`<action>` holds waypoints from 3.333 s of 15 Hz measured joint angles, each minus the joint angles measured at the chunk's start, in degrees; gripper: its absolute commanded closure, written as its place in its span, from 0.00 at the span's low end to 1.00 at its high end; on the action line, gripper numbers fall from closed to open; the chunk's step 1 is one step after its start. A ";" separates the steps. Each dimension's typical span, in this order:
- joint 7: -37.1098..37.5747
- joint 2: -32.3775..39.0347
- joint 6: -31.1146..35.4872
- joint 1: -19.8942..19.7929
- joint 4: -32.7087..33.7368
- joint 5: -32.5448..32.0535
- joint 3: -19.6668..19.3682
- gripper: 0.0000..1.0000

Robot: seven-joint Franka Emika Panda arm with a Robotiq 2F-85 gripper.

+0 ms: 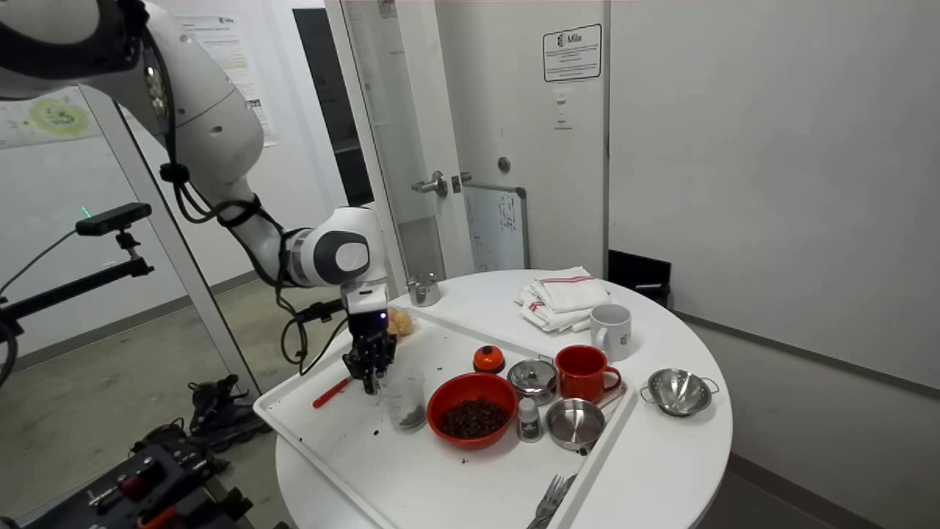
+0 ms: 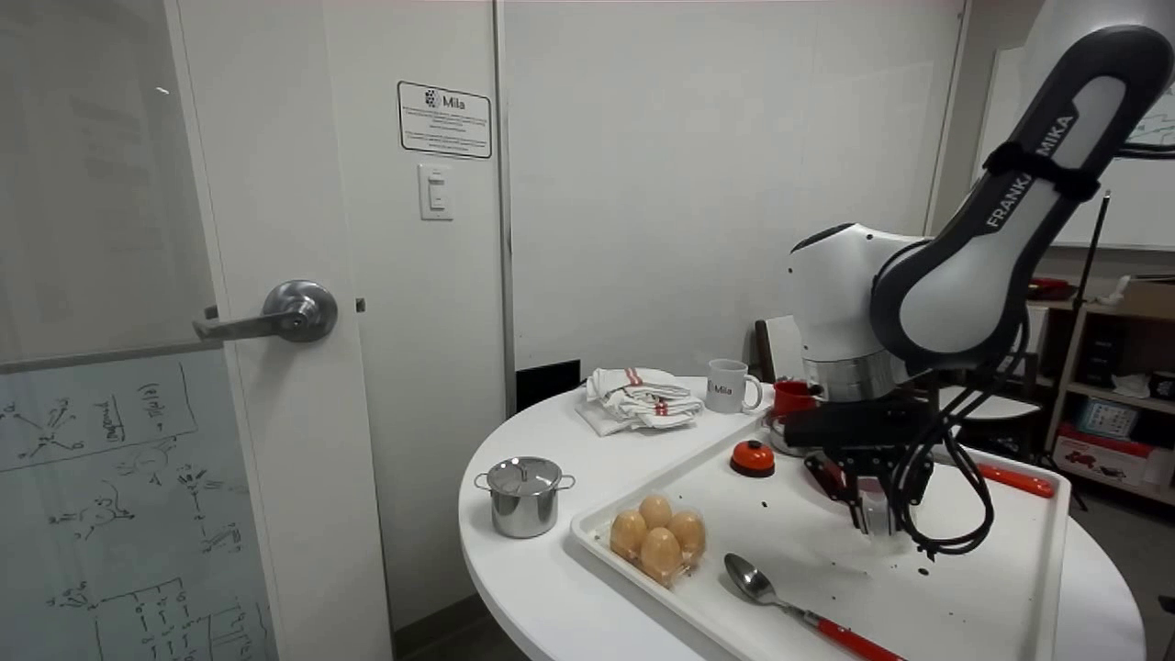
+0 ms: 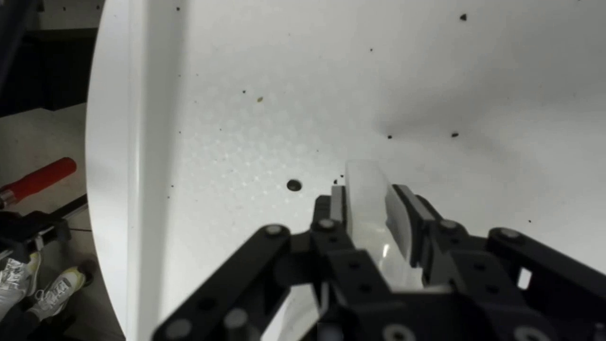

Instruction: Pick up the colourless cup from the table, pour some of its contents in the orange bowl and put the cup back on the table.

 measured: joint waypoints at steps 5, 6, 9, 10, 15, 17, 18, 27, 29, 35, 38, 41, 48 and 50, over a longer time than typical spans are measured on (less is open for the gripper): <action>-3.56 0.01 -0.02 -0.20 0.05 1.64 -0.13 0.90; -4.66 -0.05 -0.02 -0.35 0.04 2.14 -0.13 0.90; -9.41 -1.21 -0.04 -1.42 -0.27 4.58 0.04 0.90; -11.00 -1.99 -0.15 -1.92 -0.40 5.56 0.05 0.90; -20.31 -8.54 -3.63 -5.51 -1.18 12.47 0.60 0.74; -23.52 -11.25 -7.28 -7.02 -1.02 14.83 0.61 0.74; -24.19 -12.17 -8.16 -7.50 -1.07 15.16 0.61 0.74; -37.69 -11.16 -15.87 -8.81 0.75 22.31 2.59 0.91; -42.73 -10.17 -20.34 -10.36 2.37 26.95 2.63 0.91; -50.52 -9.31 -26.09 -16.03 3.32 41.17 0.58 0.91; -55.03 -9.49 -26.79 -19.04 2.38 48.29 -1.47 0.91; -60.16 -9.77 -28.36 -21.71 1.07 54.57 -3.89 0.91; -71.23 -9.92 -31.96 -24.33 -1.04 63.01 -7.09 0.91; -71.22 -9.87 -31.95 -23.68 -1.05 62.60 -7.30 0.91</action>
